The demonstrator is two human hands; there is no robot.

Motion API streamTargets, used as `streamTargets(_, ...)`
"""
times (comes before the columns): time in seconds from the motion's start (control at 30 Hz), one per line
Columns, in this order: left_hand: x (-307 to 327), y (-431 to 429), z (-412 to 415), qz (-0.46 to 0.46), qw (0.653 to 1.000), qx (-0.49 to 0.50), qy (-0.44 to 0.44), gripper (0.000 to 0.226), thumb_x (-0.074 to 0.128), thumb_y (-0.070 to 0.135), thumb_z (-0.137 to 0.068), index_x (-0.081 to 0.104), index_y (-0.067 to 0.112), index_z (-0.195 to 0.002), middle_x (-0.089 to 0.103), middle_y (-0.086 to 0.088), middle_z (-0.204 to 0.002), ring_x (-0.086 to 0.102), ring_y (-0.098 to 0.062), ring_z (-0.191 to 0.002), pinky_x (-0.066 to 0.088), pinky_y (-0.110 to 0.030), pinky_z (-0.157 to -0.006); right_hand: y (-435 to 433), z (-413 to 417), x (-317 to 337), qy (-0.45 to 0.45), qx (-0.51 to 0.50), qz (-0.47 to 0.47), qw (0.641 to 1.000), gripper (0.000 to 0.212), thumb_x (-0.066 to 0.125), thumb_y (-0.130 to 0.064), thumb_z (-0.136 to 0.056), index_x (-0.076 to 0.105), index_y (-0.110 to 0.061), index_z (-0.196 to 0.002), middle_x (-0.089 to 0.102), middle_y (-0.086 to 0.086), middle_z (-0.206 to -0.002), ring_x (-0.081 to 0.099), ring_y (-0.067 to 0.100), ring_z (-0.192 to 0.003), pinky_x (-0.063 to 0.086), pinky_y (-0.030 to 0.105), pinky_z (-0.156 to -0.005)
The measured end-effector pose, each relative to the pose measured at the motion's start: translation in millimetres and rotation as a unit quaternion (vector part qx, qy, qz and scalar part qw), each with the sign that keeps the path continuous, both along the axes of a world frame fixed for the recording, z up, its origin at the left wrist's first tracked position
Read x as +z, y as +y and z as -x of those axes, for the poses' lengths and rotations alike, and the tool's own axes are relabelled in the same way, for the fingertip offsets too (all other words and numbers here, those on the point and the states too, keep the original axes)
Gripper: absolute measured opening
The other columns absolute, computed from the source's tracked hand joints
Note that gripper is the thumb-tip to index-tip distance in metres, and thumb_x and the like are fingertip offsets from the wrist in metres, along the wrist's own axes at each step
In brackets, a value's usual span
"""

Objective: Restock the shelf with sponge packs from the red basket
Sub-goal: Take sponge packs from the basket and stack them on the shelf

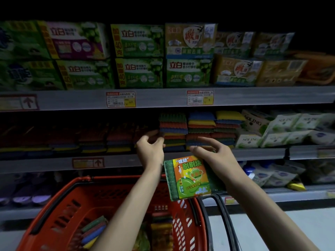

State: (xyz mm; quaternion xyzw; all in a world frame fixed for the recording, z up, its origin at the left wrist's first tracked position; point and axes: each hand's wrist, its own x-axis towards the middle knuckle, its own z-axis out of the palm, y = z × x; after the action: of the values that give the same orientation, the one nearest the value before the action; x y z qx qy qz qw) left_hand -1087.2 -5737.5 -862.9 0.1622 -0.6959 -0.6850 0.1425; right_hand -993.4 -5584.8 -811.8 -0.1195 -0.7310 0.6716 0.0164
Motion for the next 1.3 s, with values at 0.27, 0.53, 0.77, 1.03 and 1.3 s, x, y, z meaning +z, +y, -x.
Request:
streamTargets(0.27, 1.0, -0.7, -4.3, -0.003, 1.0, 0.0, -0.007, 0.004, 0.069, 0.01, -0.089, 0.067, 0.006, -0.086, 0.07, -0.003, -0.064, 0.055, -0.015, -0.049, 0.048, -0.031, -0.057, 2.2, -2.3, 1.7, -0.005, -0.002, -0.014, 1.0, 0.042, 0.078, -0.03, -0.087, 0.066, -0.023, -0.126, 0.073, 0.004, -0.106, 0.076, 0.017, -0.081, 0.061, 0.029, -0.066)
streamTargets(0.53, 4.3, -2.9, -8.8, 0.002, 1.0, -0.018, -0.006, 0.019, 0.068, 0.009, -0.091, 0.064, 0.019, -0.075, 0.07, -0.002, -0.064, 0.053, -0.009, -0.048, 0.044, -0.029, -0.061, 2.3, -4.4, 2.5, -0.012, 0.002, -0.027, 1.0, 0.035, 0.079, -0.034, -0.085, 0.069, -0.026, -0.118, 0.075, 0.003, -0.101, 0.077, 0.018, -0.079, 0.061, 0.028, -0.065)
streamTargets(0.77, 9.4, -23.2, -16.1, 0.006, 0.999, -0.053, 0.012, 0.008, 0.073, 0.013, -0.092, 0.071, 0.016, -0.099, 0.07, 0.003, -0.065, 0.065, -0.007, -0.055, 0.043, -0.019, -0.042, -0.5, -6.5, 5.0, -0.017, 0.004, -0.035, 0.999, 0.029, 0.078, -0.036, -0.086, 0.071, -0.025, -0.112, 0.077, 0.006, -0.096, 0.077, 0.021, -0.076, 0.062, 0.033, -0.068)
streamTargets(1.03, 30.8, -79.3, -50.4, 0.094, 0.972, -0.217, 0.014, 0.013, 0.072, 0.016, -0.094, 0.075, 0.022, -0.105, 0.076, -0.003, -0.095, 0.072, -0.011, -0.071, 0.051, -0.022, -0.054, -19.0, -12.7, 13.6, -0.012, -0.007, -0.021, 1.0, 0.023, 0.076, -0.035, -0.087, 0.074, -0.019, -0.104, 0.077, 0.008, -0.091, 0.075, 0.022, -0.074, 0.061, 0.034, -0.066)
streamTargets(1.3, 47.4, -150.7, -90.2, 0.036, 0.921, -0.381, -0.077, 0.046, 0.072, 0.064, -0.082, 0.072, 0.036, -0.119, 0.074, 0.004, -0.118, 0.07, -0.014, -0.112, 0.06, -0.043, -0.091, -64.1, -23.2, 12.9, -0.033, 0.006, 0.042, 0.999, 0.028, 0.075, -0.038, -0.088, 0.075, -0.015, -0.104, 0.078, 0.015, -0.087, 0.076, 0.03, -0.073, 0.061, 0.034, -0.062)
